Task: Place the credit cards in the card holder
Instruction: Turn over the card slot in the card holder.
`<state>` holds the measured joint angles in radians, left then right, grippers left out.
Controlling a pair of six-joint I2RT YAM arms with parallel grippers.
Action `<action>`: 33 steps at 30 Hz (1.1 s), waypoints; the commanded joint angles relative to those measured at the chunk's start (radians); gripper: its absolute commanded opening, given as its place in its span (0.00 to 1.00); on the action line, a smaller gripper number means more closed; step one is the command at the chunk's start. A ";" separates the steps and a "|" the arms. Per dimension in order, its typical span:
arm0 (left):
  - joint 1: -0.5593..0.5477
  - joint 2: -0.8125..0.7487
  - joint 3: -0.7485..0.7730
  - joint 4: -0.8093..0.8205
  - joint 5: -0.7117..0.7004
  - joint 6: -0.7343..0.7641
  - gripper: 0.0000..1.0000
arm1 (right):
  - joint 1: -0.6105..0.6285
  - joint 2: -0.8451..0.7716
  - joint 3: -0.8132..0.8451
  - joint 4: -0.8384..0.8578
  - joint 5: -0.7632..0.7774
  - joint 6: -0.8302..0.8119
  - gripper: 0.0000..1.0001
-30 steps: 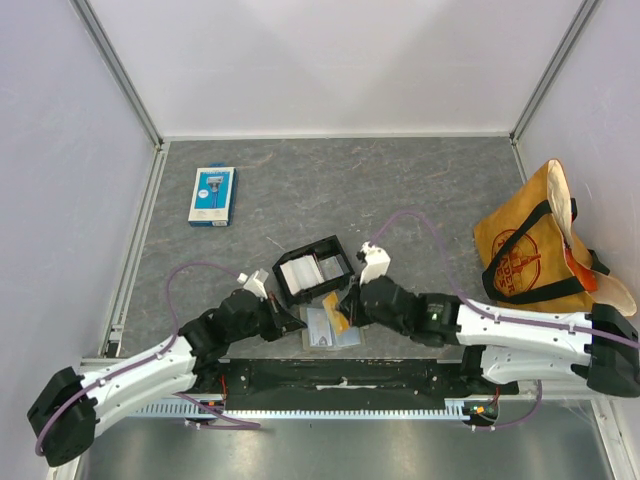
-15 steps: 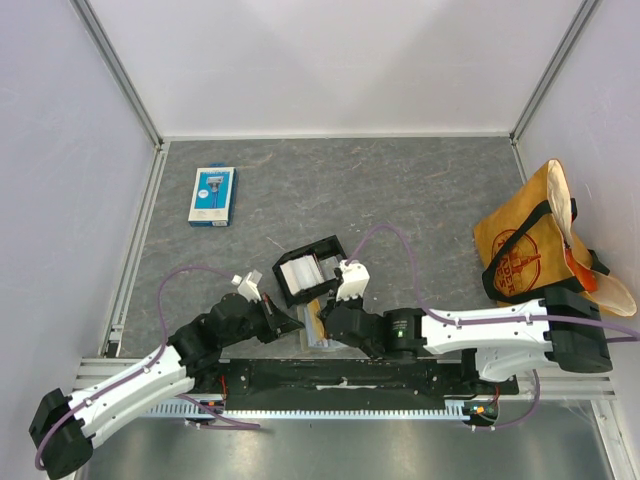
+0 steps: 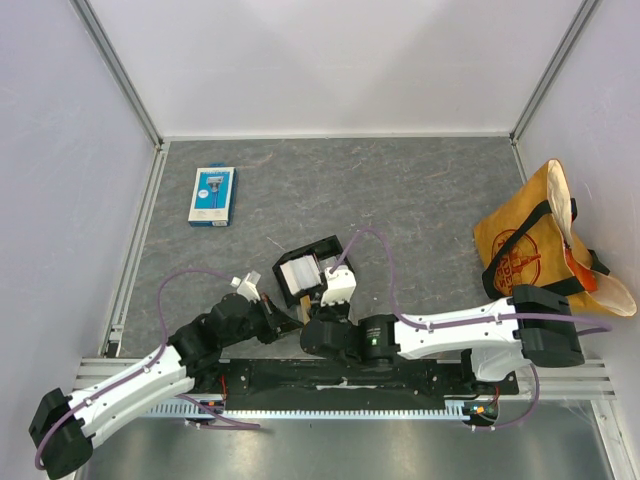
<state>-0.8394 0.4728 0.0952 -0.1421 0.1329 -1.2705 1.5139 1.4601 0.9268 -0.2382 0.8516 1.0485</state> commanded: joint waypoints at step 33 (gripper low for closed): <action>-0.004 -0.010 0.017 0.022 -0.012 -0.064 0.02 | 0.042 0.042 0.063 -0.036 0.141 0.045 0.00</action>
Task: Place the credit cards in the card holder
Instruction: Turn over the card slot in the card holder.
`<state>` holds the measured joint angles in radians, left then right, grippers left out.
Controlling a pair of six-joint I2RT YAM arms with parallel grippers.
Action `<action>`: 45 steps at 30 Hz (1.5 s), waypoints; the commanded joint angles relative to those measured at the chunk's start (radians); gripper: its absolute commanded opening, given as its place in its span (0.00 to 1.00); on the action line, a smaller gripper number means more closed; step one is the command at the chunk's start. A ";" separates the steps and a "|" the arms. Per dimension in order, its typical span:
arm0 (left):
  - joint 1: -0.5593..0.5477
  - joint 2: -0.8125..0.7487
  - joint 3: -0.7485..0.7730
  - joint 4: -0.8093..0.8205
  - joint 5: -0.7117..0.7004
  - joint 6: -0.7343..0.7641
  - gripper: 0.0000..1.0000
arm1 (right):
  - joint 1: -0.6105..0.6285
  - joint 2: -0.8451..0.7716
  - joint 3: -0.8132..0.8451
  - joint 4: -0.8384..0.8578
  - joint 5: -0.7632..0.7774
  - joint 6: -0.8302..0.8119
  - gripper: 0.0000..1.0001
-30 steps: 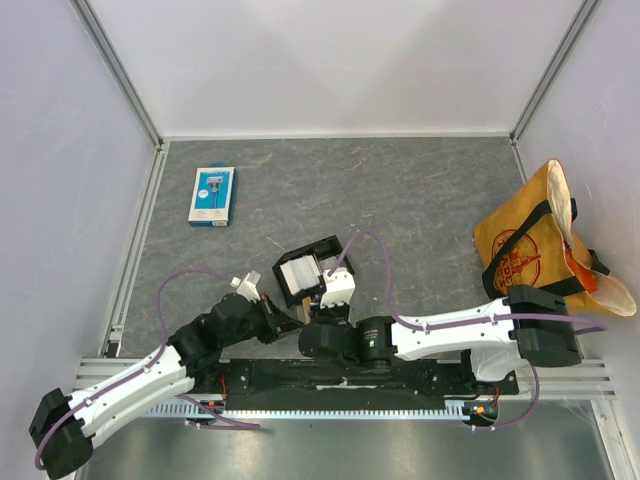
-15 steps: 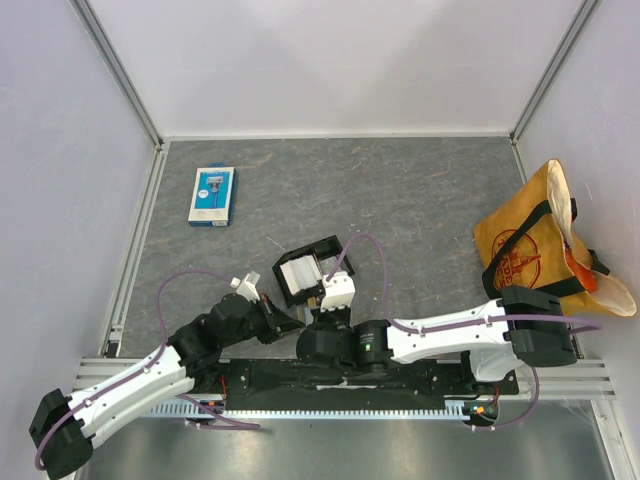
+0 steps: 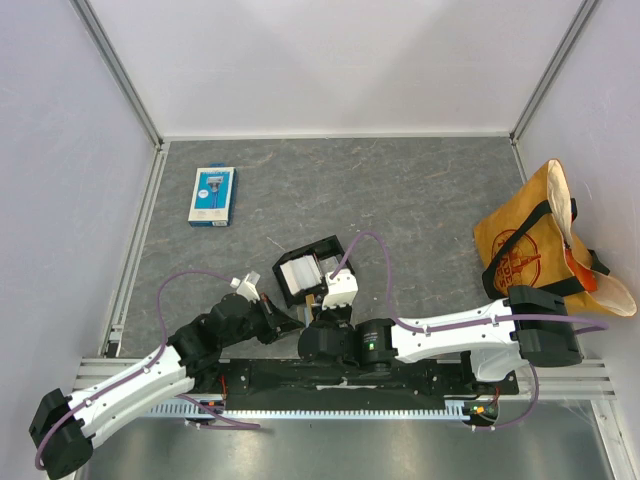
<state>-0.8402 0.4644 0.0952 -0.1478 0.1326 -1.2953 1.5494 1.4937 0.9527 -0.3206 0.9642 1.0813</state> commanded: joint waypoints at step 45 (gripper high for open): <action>-0.003 0.009 -0.020 -0.041 -0.033 -0.013 0.02 | 0.072 -0.038 -0.049 -0.290 0.087 0.233 0.00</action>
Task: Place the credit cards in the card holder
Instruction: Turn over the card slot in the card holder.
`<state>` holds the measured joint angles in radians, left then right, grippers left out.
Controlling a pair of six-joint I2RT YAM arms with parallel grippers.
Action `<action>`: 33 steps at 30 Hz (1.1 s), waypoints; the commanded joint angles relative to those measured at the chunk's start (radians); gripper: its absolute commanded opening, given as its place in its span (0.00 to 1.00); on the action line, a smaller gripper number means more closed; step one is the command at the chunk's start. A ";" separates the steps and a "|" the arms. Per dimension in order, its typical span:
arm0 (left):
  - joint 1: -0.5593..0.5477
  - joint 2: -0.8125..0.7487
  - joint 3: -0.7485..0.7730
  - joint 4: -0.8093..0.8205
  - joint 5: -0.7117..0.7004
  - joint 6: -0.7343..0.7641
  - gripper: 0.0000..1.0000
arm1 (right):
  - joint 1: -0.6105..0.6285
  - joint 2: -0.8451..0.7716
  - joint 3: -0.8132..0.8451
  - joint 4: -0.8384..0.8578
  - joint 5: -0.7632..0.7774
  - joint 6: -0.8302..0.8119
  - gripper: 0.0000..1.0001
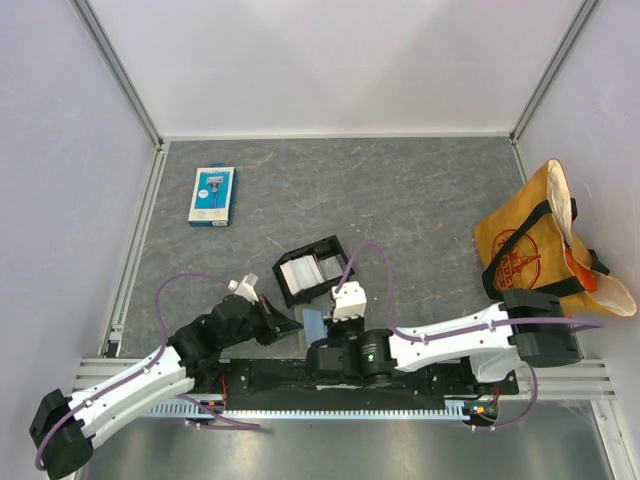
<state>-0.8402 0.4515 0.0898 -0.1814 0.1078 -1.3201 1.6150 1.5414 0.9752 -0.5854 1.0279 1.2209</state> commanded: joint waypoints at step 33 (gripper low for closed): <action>-0.003 0.213 -0.050 0.082 -0.063 0.058 0.02 | -0.400 -0.287 -0.653 1.001 -0.759 -0.089 0.00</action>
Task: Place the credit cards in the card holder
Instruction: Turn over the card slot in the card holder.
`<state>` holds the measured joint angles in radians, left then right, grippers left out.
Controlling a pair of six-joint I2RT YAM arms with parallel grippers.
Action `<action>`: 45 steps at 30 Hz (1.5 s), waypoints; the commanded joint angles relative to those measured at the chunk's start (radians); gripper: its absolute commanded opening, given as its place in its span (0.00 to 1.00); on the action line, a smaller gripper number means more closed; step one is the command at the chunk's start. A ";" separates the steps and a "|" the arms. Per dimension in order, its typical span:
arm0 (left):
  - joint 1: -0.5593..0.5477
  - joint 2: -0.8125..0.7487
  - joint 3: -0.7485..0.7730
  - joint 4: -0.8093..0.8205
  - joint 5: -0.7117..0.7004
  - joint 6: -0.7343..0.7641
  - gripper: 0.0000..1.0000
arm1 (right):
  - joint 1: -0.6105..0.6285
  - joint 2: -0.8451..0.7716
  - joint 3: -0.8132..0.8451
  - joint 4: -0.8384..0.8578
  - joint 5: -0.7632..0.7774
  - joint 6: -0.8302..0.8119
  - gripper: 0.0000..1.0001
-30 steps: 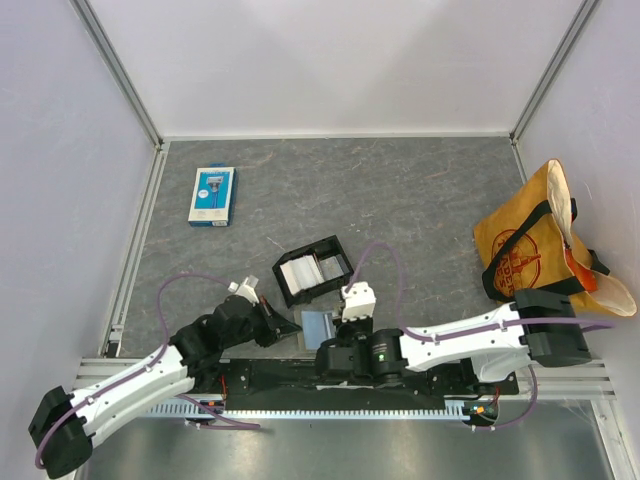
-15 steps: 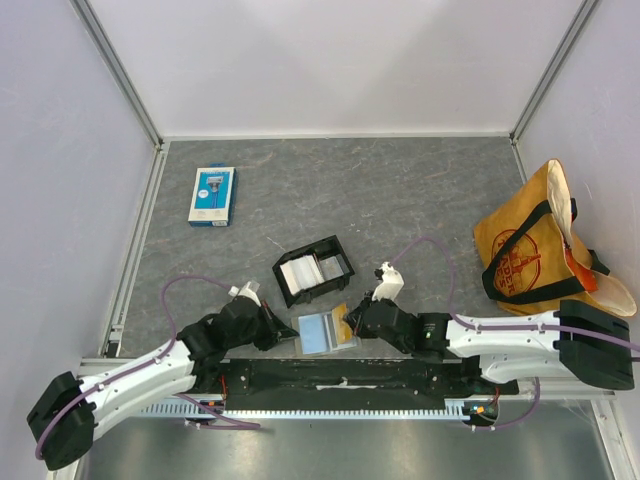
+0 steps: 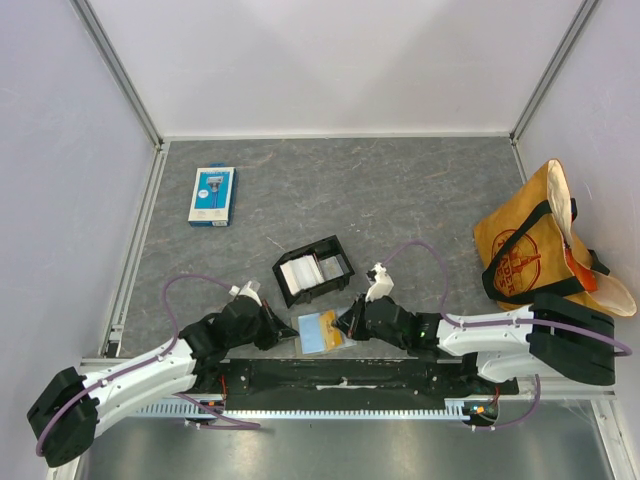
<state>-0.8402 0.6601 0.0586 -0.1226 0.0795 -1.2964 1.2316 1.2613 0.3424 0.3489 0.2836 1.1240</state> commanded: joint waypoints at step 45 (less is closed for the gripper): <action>-0.003 0.036 -0.014 0.051 -0.046 0.032 0.02 | -0.040 0.035 -0.114 0.271 -0.035 0.030 0.00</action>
<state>-0.8402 0.6941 0.0586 -0.0868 0.0715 -1.2949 1.1889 1.2896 0.2192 0.6144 0.2325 1.1442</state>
